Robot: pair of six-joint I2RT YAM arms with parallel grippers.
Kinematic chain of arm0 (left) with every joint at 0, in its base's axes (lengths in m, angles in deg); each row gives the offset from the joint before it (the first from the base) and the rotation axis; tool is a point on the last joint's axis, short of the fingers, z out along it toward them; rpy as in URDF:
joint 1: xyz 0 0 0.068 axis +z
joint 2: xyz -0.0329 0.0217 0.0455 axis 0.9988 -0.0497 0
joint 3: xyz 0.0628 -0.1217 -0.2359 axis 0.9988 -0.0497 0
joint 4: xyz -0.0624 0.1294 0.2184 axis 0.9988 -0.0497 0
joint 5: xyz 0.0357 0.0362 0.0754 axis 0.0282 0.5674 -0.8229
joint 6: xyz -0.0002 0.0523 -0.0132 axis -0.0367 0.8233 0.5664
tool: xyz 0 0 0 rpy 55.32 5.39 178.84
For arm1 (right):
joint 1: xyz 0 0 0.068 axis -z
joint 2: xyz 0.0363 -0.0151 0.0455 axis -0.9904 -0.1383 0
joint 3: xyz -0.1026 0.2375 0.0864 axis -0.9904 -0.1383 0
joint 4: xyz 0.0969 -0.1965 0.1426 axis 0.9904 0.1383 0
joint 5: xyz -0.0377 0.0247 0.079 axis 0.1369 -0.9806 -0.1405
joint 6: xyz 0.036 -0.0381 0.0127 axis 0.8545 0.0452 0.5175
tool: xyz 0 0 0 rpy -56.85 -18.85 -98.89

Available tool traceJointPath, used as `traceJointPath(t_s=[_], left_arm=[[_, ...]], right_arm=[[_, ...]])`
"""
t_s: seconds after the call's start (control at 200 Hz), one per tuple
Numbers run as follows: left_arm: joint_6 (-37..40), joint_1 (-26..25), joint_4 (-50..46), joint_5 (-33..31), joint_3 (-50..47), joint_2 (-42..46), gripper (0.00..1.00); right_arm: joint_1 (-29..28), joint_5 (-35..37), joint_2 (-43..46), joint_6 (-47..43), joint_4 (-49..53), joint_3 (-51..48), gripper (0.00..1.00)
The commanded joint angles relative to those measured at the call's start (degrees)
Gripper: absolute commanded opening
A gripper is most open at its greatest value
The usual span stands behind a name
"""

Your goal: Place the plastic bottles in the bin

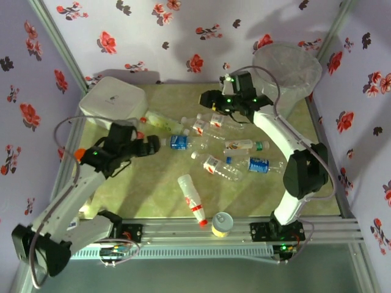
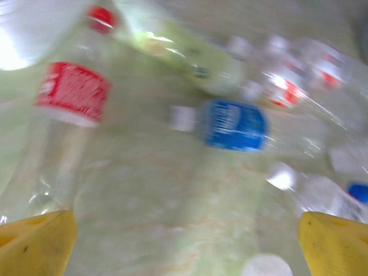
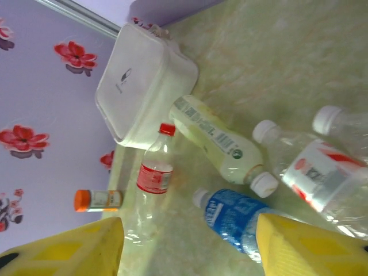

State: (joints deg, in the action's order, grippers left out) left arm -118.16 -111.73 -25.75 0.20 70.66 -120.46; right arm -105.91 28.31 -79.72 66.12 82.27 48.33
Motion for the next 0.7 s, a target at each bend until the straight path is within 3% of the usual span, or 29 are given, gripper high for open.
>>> traceJointPath(t_s=[0.0, 0.12, 0.315, 0.385, 0.545, 0.695], left_arm=[[-5.5, 5.9, -6.8, -4.2, -4.3, 0.2, 1.0], [-5.5, 10.9, -3.4, -6.6, -7.5, -1.8, 1.0], [-7.3, 16.7, 3.2, -5.2, -10.4, -6.4, 1.0], [-8.9, 14.6, 5.4, -0.4, -11.3, -5.8, 1.0], [-11.3, 8.1, -1.5, -0.6, -10.7, -3.0, 1.0], [-14.2, 10.1, 0.3, 0.2, -13.6, 0.7, 1.0]], right_arm=[[-0.1, 1.5, 1.4, -2.7, 2.3, -2.1, 0.65], [0.0, 1.8, 2.8, -3.9, 3.5, -3.4, 0.66], [0.1, 2.7, 5.2, -5.8, 6.5, -5.6, 0.69], [0.1, 2.5, 5.8, -6.5, 7.5, -6.1, 0.69], [-0.8, 3.1, 6.9, -9.5, 10.5, -6.7, 0.68], [-12.0, 8.4, 7.0, -21.6, 23.2, -4.2, 0.67]])
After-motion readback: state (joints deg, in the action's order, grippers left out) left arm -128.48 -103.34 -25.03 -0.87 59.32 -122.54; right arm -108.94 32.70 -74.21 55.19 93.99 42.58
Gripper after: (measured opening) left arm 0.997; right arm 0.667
